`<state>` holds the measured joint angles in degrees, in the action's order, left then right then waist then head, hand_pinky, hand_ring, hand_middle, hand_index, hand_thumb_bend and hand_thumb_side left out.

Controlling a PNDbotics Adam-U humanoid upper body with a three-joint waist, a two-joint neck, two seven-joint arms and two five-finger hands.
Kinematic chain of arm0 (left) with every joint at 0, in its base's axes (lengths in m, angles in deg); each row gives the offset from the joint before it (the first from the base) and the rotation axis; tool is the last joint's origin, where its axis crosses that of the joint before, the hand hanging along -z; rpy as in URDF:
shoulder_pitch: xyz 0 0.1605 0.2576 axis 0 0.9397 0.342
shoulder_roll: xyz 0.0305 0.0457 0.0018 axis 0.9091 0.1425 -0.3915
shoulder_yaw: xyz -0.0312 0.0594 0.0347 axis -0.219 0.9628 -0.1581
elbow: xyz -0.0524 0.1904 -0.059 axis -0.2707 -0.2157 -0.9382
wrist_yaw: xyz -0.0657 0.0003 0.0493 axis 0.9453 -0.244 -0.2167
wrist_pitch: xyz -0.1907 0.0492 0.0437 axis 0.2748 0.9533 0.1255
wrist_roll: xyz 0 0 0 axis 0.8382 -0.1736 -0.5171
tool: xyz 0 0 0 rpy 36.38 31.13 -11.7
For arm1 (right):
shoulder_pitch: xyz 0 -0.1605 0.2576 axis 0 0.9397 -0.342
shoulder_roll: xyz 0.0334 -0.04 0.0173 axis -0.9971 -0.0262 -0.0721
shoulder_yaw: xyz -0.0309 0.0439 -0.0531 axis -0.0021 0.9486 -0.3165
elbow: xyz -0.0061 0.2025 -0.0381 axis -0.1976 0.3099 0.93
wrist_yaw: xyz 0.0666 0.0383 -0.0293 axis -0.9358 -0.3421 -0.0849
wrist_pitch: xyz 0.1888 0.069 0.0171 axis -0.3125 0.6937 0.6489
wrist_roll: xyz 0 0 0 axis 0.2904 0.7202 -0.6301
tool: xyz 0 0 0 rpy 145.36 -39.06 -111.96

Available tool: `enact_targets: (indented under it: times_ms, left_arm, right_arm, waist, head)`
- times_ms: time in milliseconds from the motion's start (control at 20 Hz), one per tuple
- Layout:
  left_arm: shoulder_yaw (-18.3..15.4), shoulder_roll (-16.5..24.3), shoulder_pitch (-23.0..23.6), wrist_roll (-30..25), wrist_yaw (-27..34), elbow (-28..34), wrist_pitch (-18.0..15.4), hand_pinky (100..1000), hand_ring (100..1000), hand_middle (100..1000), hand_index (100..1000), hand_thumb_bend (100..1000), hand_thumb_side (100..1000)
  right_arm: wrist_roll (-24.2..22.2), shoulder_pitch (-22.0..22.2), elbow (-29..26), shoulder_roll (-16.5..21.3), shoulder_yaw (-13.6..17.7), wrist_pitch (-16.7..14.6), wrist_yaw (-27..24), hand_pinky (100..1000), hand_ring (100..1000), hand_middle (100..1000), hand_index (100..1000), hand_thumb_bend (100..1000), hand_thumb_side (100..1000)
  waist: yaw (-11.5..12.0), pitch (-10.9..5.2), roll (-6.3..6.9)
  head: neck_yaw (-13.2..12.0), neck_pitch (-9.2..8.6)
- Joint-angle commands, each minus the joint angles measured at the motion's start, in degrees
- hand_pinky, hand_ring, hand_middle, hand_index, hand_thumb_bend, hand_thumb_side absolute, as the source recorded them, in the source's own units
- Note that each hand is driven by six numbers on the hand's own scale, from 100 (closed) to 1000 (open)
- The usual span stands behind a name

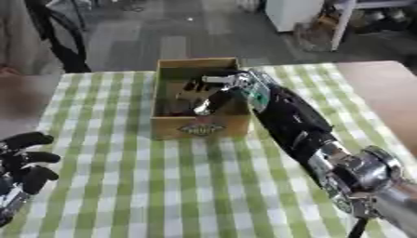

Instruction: Pick up objects on the table and place them in the box.

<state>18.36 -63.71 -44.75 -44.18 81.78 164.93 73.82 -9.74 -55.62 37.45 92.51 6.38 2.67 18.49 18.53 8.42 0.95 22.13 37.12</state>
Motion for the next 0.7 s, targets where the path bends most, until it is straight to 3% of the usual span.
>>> enact_targets:
  times_ms: [50, 150, 450, 700]
  left_arm:
    - [-0.5, 0.9, -0.4, 0.1, 0.1, 0.7, -0.2, 564, 680, 749, 812, 493, 300]
    - [-0.7, 1.0, -0.2, 0.3, 0.0, 0.6, -0.2, 564, 680, 749, 812, 493, 301]
    - [-1.8, 1.9, 0.7, 1.5, -0.6, 0.1, -0.5, 564, 685, 750, 810, 494, 300]
    - [-2.8, 2.4, 0.9, 3.4, -1.3, -0.5, -0.8, 563, 693, 752, 808, 496, 296]
  right_arm:
    - [-1.1, -1.6, -3.7, 1.9, -0.6, -1.3, -2.4, 889, 895, 895, 930, 605, 507]
    - [-0.1, -1.7, -6.2, 2.3, -0.9, -1.6, -4.5, 883, 894, 892, 927, 591, 486]
    - [10.5, -0.6, -18.3, 5.1, -3.8, -1.4, -15.3, 839, 858, 863, 918, 536, 374]
    - [15.7, 3.3, -32.2, 9.0, -7.2, 1.8, -26.7, 758, 799, 814, 901, 520, 304]
  waist:
    - [-0.4, -1.15, 0.06]
    - [-1.1, -1.21, -0.06]
    - [-4.1, -1.78, -0.80]
    - [-7.1, -1.95, -1.33]
  head:
    - [-0.6, -0.59]
    - [-1.2, -0.49]
    - [-4.1, 0.21]
    - [-6.4, 0.34]
